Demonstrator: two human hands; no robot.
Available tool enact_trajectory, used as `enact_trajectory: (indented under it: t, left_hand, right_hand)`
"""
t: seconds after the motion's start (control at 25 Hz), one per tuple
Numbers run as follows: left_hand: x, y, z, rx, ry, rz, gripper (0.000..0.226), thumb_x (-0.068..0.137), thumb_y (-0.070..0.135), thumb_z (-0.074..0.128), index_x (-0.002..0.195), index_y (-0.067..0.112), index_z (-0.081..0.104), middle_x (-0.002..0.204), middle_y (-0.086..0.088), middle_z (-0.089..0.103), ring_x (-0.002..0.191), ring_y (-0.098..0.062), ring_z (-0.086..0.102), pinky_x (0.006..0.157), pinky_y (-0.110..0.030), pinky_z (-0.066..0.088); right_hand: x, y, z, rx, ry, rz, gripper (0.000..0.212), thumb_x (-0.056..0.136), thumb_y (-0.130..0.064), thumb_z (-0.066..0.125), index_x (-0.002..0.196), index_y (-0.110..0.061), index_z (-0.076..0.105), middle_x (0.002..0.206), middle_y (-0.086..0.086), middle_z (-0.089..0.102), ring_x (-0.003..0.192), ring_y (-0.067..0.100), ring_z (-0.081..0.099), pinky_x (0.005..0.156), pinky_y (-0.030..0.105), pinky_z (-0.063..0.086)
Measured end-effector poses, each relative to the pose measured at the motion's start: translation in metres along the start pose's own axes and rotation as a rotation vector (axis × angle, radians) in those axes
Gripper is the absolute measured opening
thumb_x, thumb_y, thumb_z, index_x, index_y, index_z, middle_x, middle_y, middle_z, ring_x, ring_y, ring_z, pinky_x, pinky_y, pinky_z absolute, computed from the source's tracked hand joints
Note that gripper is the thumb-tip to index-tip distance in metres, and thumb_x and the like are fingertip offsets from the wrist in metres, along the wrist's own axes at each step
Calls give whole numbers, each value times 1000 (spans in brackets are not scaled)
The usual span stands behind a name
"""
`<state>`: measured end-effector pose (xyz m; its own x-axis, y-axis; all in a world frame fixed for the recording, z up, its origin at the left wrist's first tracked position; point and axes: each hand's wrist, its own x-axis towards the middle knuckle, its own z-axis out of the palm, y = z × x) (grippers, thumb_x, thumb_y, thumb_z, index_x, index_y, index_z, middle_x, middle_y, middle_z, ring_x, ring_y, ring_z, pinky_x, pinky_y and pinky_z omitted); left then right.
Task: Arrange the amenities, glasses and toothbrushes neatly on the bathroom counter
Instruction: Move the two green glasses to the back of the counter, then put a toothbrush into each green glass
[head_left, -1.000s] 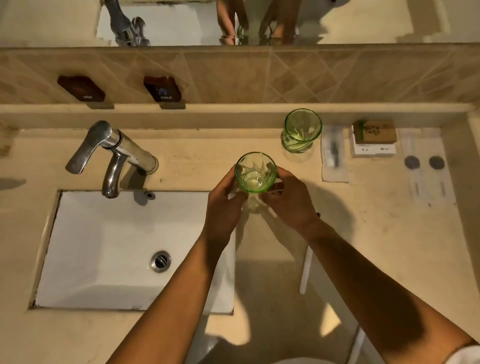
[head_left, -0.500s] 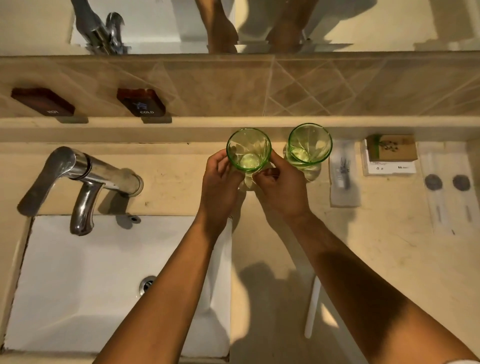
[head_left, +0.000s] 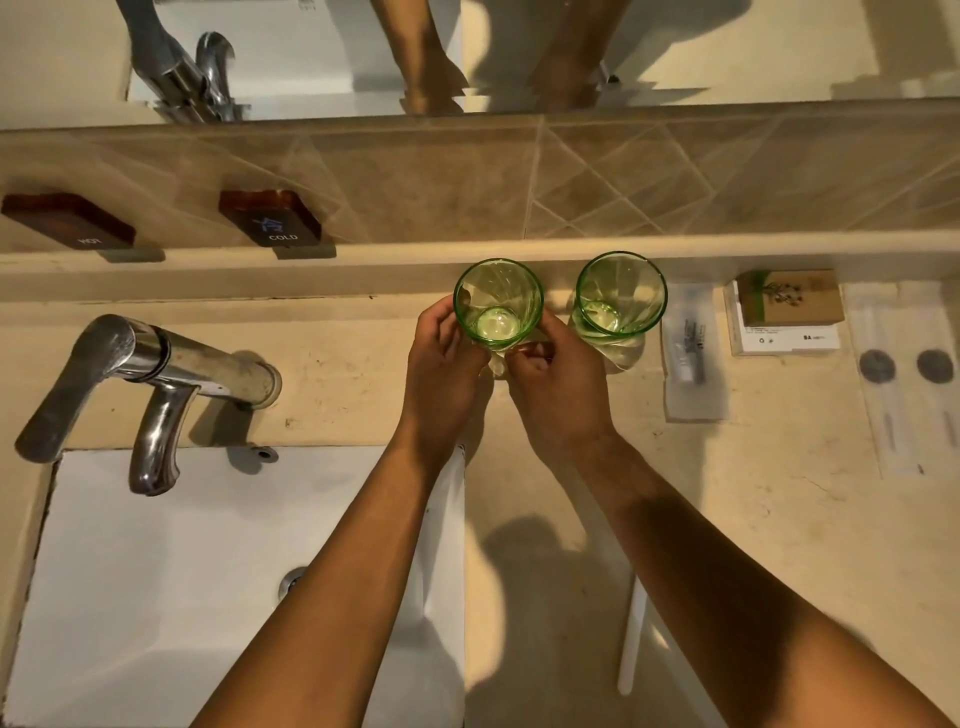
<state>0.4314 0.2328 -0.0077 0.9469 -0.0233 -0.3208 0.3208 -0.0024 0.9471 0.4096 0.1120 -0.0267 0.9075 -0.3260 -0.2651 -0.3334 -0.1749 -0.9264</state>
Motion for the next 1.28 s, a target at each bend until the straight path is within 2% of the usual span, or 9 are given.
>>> enact_trajectory:
  t: [0.16,0.4,0.6,0.84,0.96,1.04,1.12,1.24,1.28]
  left_hand:
    - [0,-1,1,25,-8,20,48,93,-1,64,138,6,50,134,-9,65,125,-19,63,110,-47,48]
    - [2,-3,4,24,-1,28,49,93,0,65,139,6,50,135,-10,64,127,-19,61,111,-48,47]
    - [5,-4,4,21,-3,27,54,89,-9,63,139,7,50,135,-8,64,126,-15,61,108,-33,50]
    - [-2,-11,3,166,38,70,47,91,-7,60,136,8,56,126,2,67,118,-7,64,95,-17,51]
    - [-25,-22,-2,266,108,2,44,91,-8,56,133,5,56,123,-5,64,110,-14,62,93,-22,54]
    - [-52,-28,-2,439,53,-30,31,94,5,59,123,12,66,118,-3,70,106,-14,66,98,-34,55]
    - [-91,-34,5,542,-90,-48,24,94,17,59,115,20,71,111,5,74,103,-8,68,97,-34,54]
    - [-154,-49,24,573,-306,-43,21,93,24,58,110,24,72,104,8,76,98,-10,71,91,-37,57]
    - [-174,-55,30,560,-354,-50,20,93,24,59,107,24,72,100,7,76,94,-12,72,88,-40,59]
  right_hand:
    - [-1,0,0,48,-23,26,53,76,-13,53,125,-30,62,89,-3,67,74,9,59,69,30,51]
    - [0,-1,-1,54,-38,25,60,72,-14,55,130,-30,60,102,-2,71,89,17,68,81,42,60]
    - [3,1,-2,34,-47,4,64,72,-8,54,133,-27,58,105,0,71,91,14,69,80,31,58]
    - [-12,-2,-12,-21,-97,-11,51,79,-14,53,129,-20,59,87,-9,62,74,2,58,72,21,47]
    - [-43,4,-34,-108,-47,20,47,87,-8,53,130,-26,59,109,3,68,93,16,67,82,25,52]
    - [-72,12,-57,-195,13,28,40,90,-10,56,127,-23,64,116,-2,70,97,8,66,89,17,52]
    - [-105,22,-83,-318,38,24,33,90,-13,60,121,-20,69,111,-7,70,91,3,65,88,11,50]
    - [-160,51,-129,-420,139,27,23,87,-11,64,109,-14,72,103,0,72,90,11,66,87,29,55]
    - [-180,61,-144,-446,175,50,21,87,-11,65,107,-14,72,102,1,72,89,11,65,85,29,55]
